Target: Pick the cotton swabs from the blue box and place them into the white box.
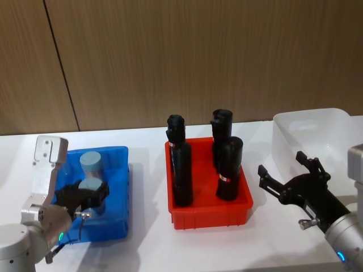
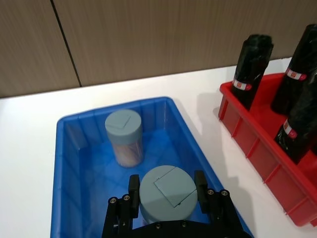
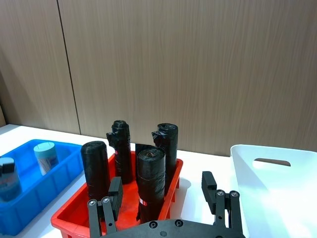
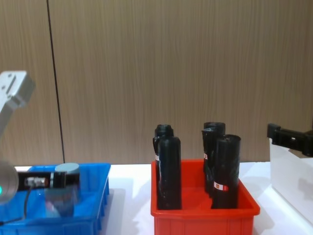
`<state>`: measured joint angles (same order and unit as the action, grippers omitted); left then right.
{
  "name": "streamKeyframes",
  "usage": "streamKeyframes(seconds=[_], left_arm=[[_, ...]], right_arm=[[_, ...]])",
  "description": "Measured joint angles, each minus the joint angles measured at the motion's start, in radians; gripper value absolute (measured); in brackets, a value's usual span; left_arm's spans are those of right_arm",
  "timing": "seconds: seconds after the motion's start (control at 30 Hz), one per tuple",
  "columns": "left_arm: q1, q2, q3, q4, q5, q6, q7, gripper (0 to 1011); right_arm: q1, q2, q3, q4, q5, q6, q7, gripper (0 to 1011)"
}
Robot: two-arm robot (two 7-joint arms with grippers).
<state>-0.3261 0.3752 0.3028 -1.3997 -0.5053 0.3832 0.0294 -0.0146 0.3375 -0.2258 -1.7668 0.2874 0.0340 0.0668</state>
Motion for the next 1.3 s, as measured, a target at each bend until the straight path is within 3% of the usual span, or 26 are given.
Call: streamKeyframes(seconds=[0.43,0.63,1.03,1.3], left_arm=[[-0.013,0.010,-0.003,-0.104,0.061,-0.025,-0.075,670],[-0.039,0.004,-0.003,-0.134,0.068,-0.026,-0.151,670],[-0.099,-0.024,0.006,-0.134,0.064,-0.024,-0.296,670],[-0.167,-0.063,0.022,-0.100,0.056,0.012,-0.409,670]], right_arm=[[0.000,0.000,0.000,0.000,0.000,0.000,0.000,1002],[0.000,0.000,0.000,0.000,0.000,0.000,0.000,1002],[0.000,0.000,0.000,0.000,0.000,0.000,0.000,1002],[0.000,0.000,0.000,0.000,0.000,0.000,0.000,1002]])
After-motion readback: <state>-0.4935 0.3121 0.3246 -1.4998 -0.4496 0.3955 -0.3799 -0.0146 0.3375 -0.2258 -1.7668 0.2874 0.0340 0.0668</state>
